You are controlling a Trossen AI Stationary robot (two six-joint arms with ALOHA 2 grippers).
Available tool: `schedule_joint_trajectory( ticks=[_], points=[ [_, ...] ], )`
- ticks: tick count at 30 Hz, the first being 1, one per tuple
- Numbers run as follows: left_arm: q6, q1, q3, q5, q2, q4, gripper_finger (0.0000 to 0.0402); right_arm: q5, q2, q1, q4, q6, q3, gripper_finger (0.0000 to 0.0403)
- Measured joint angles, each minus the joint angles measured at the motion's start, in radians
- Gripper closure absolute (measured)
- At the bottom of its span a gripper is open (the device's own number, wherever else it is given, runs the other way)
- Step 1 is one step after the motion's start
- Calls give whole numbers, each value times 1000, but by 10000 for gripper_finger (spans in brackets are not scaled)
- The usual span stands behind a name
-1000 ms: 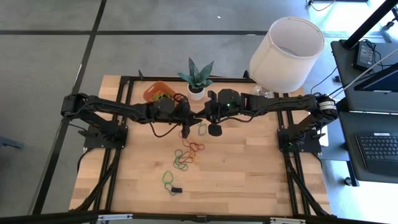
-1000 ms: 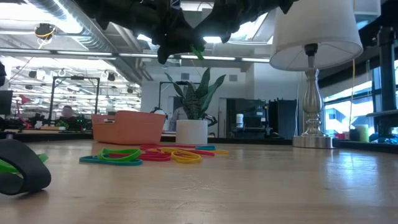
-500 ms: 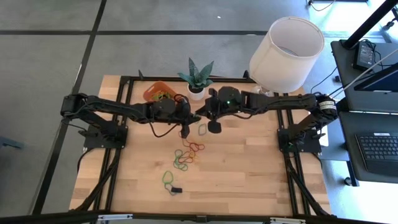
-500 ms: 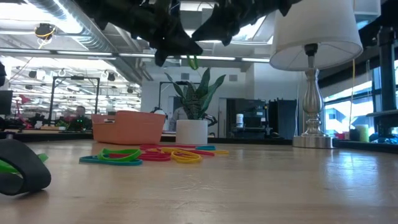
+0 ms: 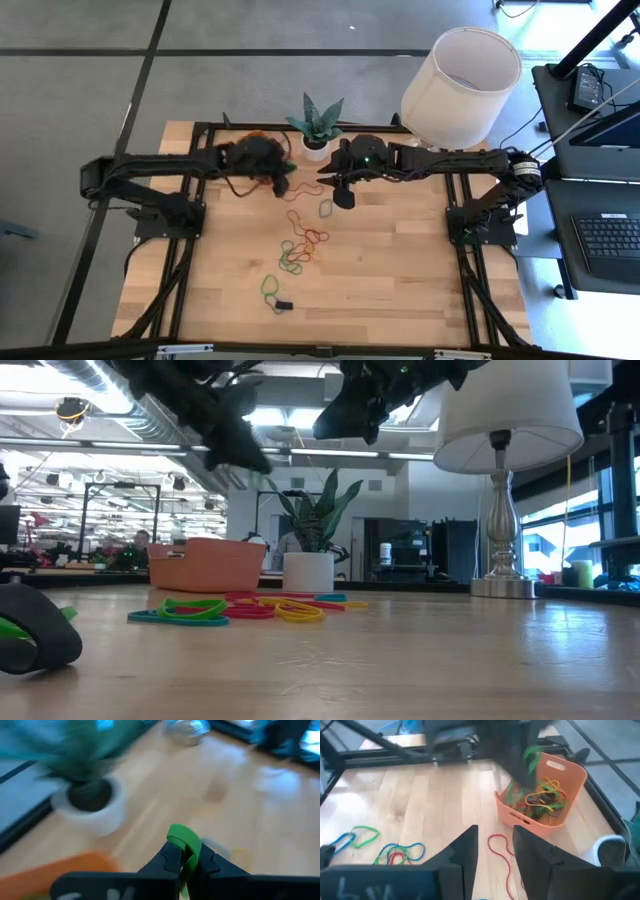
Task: Pick and place rubber bands into bin
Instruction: Put the green rubber band into the orange bin
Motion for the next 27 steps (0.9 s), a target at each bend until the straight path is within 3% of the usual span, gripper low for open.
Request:
schedule_joint_trajectory(
  ticks=[5,9,20,27],
  points=[
    [40,199,0,38,-66,-203,399,92,0,0,1,72,0,280],
    [110,330,0,157,-25,-295,399,161,0,0,2,135,0,280],
    [209,509,0,167,207,-381,394,274,0,0,2,253,0,281],
    [251,569,0,203,264,-356,329,326,0,0,2,255,0,281]
  ],
)
